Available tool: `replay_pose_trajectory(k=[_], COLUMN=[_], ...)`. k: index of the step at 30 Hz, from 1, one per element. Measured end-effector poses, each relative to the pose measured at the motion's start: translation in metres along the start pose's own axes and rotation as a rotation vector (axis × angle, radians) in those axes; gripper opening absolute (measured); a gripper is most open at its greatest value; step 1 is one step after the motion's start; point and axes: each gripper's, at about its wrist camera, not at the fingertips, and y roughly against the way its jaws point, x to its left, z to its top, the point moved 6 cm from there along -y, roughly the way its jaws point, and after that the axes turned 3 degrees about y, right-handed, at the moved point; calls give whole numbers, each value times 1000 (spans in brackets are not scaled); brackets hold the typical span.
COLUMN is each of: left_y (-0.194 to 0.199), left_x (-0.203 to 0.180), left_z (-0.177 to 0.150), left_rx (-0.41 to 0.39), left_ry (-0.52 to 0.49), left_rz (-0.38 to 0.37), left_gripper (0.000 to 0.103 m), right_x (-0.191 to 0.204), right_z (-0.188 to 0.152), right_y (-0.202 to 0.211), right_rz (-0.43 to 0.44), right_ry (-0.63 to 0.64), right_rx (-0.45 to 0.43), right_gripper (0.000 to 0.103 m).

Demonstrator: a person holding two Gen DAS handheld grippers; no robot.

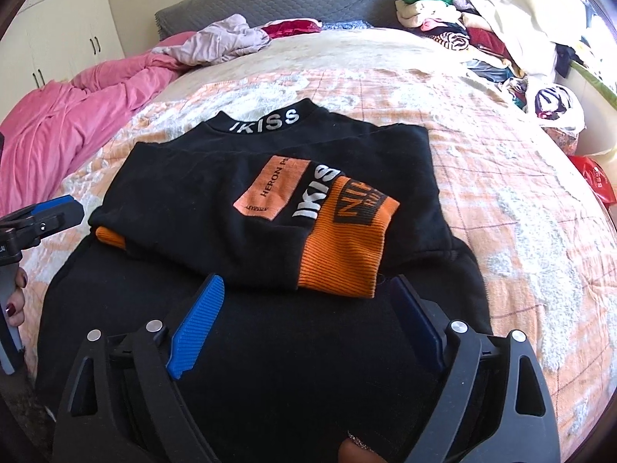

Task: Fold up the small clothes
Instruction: 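Move both grippers back along the sweatshirt body to its hem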

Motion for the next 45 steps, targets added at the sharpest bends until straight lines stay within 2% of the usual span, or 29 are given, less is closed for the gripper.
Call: replay_pose_trajectory(k=[1,2,9,19,26,36,45], left_y=[3,5,20,45,52,56,68], left_x=[0,0,-1,4,11,30,41], left_z=[1,2,5,5,0,-30,-71], left_rx=[-7,-11,-40,-87,-92,-58,-47], left_ry=[-1,0,19,13,27,102,128], left_rz=[5,9,12,59,83,87,150], left_gripper=[93,93,94,94,94,94,94], right_x=[-1,-1,-1,4,6,-2,-20], right_z=[1,1,1,-1,-7,-26,-46], right_y=[2,4,19,43,57,73,83], right_rz=[-4,-11,-29,-23,-33,-52,-72], right_ry=[-5,-6,-5,-4,0,-7,-41], right_rx=[-5,-12,-37,-66,-65,-52,-43], right_gripper=[95,96,96,97,97,97,97])
